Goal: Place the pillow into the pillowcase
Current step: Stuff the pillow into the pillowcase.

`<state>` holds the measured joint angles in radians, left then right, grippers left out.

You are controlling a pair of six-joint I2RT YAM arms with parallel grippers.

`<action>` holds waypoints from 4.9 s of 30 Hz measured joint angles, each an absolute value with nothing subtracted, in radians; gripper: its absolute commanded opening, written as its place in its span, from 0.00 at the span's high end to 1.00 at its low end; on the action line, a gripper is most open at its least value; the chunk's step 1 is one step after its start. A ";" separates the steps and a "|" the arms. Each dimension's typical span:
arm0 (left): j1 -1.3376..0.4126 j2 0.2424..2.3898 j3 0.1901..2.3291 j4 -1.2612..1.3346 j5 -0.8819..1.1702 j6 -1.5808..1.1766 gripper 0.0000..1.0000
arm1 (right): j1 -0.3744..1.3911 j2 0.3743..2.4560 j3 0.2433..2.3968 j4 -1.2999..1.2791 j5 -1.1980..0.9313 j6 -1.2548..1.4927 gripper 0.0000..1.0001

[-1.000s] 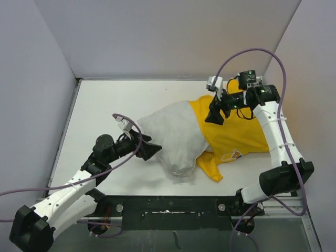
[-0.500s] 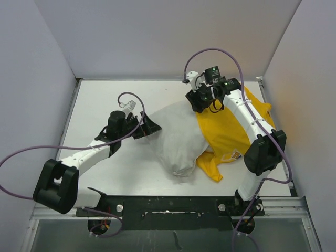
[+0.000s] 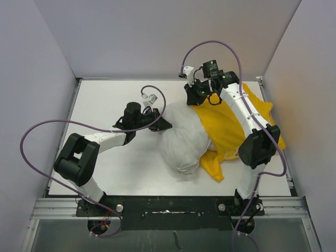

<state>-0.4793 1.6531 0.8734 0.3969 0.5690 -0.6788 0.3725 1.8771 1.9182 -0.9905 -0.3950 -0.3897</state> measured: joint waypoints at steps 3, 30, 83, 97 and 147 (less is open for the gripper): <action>-0.512 1.666 0.903 0.477 0.657 -0.622 1.00 | 0.374 1.908 1.989 -1.007 -0.525 -0.374 1.00; -0.566 1.777 0.543 1.161 0.497 -0.686 0.22 | 0.345 1.578 1.473 -0.939 -0.751 -0.671 0.33; -0.915 1.714 0.741 0.843 0.146 -0.616 0.96 | 0.097 1.418 1.388 -0.963 -0.847 -0.901 1.00; -0.832 1.580 0.621 0.791 0.456 -0.415 0.98 | 0.080 1.374 1.315 -0.862 -0.734 -0.689 1.00; -0.366 1.362 0.797 -0.179 0.410 -0.450 0.48 | 0.445 1.282 0.915 -0.693 -0.697 -1.018 0.86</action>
